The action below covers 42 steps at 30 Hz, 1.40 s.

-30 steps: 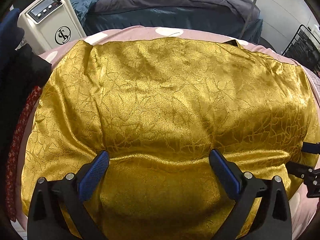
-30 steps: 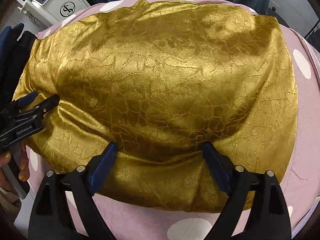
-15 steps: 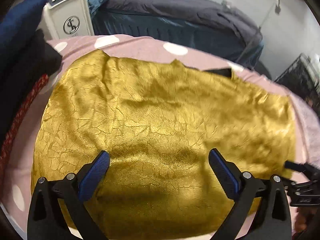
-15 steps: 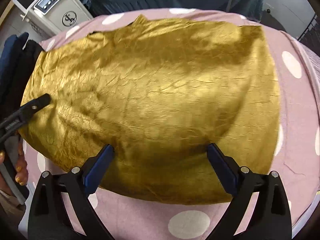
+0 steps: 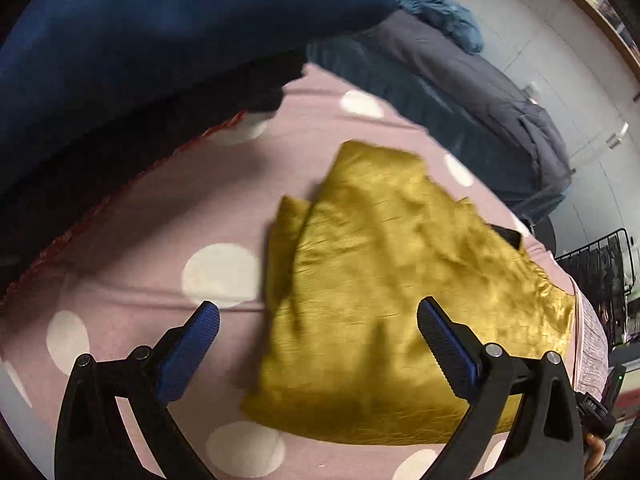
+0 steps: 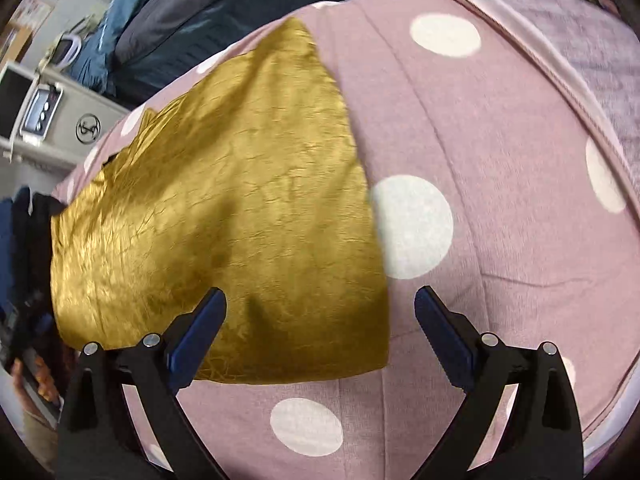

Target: Fold large clothes

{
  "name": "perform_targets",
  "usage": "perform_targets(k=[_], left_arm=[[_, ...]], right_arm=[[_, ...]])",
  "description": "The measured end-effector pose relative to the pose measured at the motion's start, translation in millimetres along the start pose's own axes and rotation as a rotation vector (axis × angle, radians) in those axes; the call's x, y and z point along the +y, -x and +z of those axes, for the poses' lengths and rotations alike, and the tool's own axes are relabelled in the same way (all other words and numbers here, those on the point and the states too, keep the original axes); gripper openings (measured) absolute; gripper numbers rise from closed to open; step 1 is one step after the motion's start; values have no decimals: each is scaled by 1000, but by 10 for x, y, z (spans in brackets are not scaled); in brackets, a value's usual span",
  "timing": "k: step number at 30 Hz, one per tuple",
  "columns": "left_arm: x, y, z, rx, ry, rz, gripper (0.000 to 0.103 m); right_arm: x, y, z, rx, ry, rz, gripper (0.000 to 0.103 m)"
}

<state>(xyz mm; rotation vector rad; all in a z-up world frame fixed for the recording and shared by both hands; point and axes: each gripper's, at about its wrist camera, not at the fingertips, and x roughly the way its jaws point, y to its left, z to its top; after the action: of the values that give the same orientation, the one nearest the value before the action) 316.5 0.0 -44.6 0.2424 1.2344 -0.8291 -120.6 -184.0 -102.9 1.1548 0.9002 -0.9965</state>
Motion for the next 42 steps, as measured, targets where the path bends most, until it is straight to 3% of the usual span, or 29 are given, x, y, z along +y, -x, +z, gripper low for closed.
perform_targets(k=[7,15,23,30,34,38,40,42], left_arm=[[332,-487,-52,178,76,-87,97],[602,-1019,-29,319,313,-337,98],[508,-1116,57,356,244,-349,98],[277,-1254,213,368,220,-402,97],[34,-1354,282,387,153,-326,98],[-41,-1397,322,399,166,-304,98],[-54,-1377,320,394,163,-305,98],[-58,-1370,304,383,165,-298,98]], right_arm=[[-136,-233,39,72,-48,71,94],[-343,-513,30,163,-169,282,94],[-498,-597,41,171,-186,323,94],[-173,-688,174,199,-116,334,94],[-21,-734,246,194,-70,304,94],[85,-726,230,180,-50,256,93],[101,-713,212,176,-44,235,89],[88,-691,199,176,-48,233,78]])
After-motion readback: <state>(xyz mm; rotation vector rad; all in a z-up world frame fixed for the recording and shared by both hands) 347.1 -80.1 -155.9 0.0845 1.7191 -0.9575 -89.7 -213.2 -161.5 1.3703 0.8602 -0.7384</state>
